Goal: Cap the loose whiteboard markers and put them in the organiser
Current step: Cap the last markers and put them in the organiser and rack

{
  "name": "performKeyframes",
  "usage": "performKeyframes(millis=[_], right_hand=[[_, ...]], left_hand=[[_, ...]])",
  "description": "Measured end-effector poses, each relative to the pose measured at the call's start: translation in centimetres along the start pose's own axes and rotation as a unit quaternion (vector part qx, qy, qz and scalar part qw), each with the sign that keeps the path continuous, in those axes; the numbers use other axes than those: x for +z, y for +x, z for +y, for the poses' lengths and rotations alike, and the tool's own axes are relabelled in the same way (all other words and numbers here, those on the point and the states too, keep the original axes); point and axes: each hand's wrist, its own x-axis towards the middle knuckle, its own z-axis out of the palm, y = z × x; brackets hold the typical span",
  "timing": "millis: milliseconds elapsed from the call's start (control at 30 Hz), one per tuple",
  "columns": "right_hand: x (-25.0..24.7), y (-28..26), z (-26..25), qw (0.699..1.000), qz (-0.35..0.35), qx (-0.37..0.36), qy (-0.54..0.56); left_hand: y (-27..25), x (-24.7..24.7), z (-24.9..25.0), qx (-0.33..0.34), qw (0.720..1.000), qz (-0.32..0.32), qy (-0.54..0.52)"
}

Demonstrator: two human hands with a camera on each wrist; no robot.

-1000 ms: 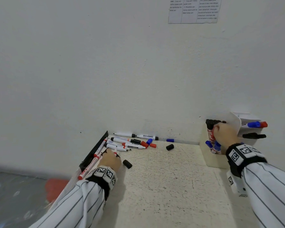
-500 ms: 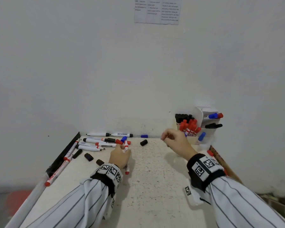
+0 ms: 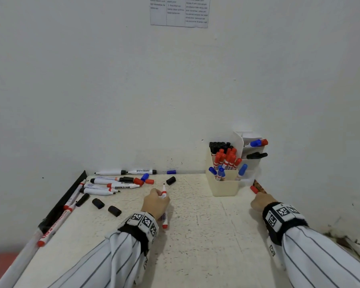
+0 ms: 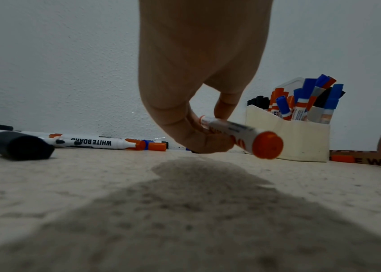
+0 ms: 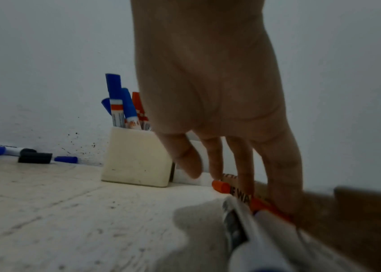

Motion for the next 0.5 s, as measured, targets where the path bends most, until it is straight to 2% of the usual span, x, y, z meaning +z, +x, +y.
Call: performKeyframes(millis=[100,200,500], right_hand=[[0.9,1.2,0.1,0.998,0.03,0.044,-0.021],[1.2,1.9,0.3,0.997,0.04,0.056,-0.025],[0.5,2.3,0.6,0.997,0.065,0.043,-0.004]], left_hand=[[0.5,-0.1,-0.1,-0.007,1.0,0.001,0.005],[0.9,-0.2,-0.1,-0.001,1.0,-0.002,0.012],[1.5,0.0,-0.2,0.008,1.0,-0.007,-0.007]])
